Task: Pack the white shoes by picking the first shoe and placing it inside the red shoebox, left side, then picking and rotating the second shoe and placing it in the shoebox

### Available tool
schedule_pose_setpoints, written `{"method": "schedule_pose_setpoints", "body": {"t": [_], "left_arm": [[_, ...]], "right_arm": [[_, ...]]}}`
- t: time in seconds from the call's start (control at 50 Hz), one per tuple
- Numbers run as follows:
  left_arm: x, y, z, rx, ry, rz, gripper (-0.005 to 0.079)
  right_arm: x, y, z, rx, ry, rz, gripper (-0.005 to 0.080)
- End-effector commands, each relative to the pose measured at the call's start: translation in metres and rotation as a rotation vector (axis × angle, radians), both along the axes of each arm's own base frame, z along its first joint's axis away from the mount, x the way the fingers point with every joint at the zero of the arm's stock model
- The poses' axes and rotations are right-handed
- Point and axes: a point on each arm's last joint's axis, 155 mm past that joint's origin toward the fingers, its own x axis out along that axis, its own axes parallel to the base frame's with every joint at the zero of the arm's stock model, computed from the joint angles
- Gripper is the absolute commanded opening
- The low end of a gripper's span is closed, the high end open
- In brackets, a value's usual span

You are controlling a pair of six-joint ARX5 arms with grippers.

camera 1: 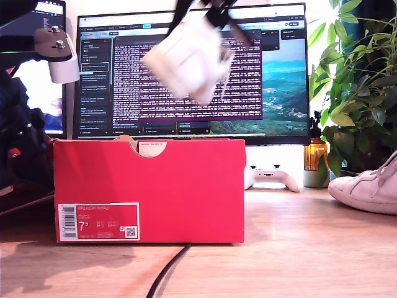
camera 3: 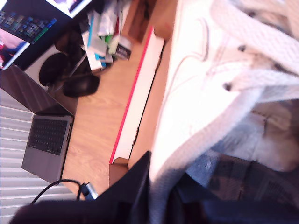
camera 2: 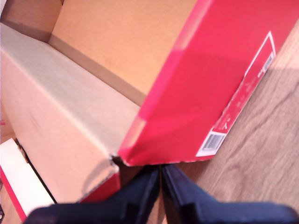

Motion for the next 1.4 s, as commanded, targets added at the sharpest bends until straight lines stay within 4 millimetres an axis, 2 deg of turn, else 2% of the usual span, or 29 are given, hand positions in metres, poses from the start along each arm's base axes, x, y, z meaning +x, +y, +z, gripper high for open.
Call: {"method": "schedule_pose_setpoints", "body": {"t": [0.0,0.12,0.46,0.74,0.98,1.38], "left_arm": [[0.001,-0.001,0.0,-0.003,-0.003,-0.002,-0.0021],[0.001,-0.001,0.0,-0.003,-0.004,-0.002,-0.0021],[0.001,-0.001,0.0,-0.001,-0.004,-0.003,-0.0021],[0.001,-0.001,-0.001,-0.001,-0.004,-0.004,-0.0021],[0.001,-0.001,0.0,-0.001,-0.004,-0.003,-0.0021],[0.001,-0.001,-0.001,-0.001,-0.004,-0.003,-0.0021]], "right_arm": [[0.006,0.011,0.006,0.024,-0.034,0.004,-0.0013],[0.009,0.025,-0.011,0.024,-0.007,0.009,-0.0013],[0.007,0.051,-0.062,-0.018,0.066,0.036,-0.0013],[0.007,0.059,-0.094,-0.056,0.105,0.044,-0.0013],[0.02,0.05,-0.11,-0.117,0.078,-0.005,-0.0013],[0.019,0.053,-0.125,-0.14,0.094,-0.003,-0.0013]]}}
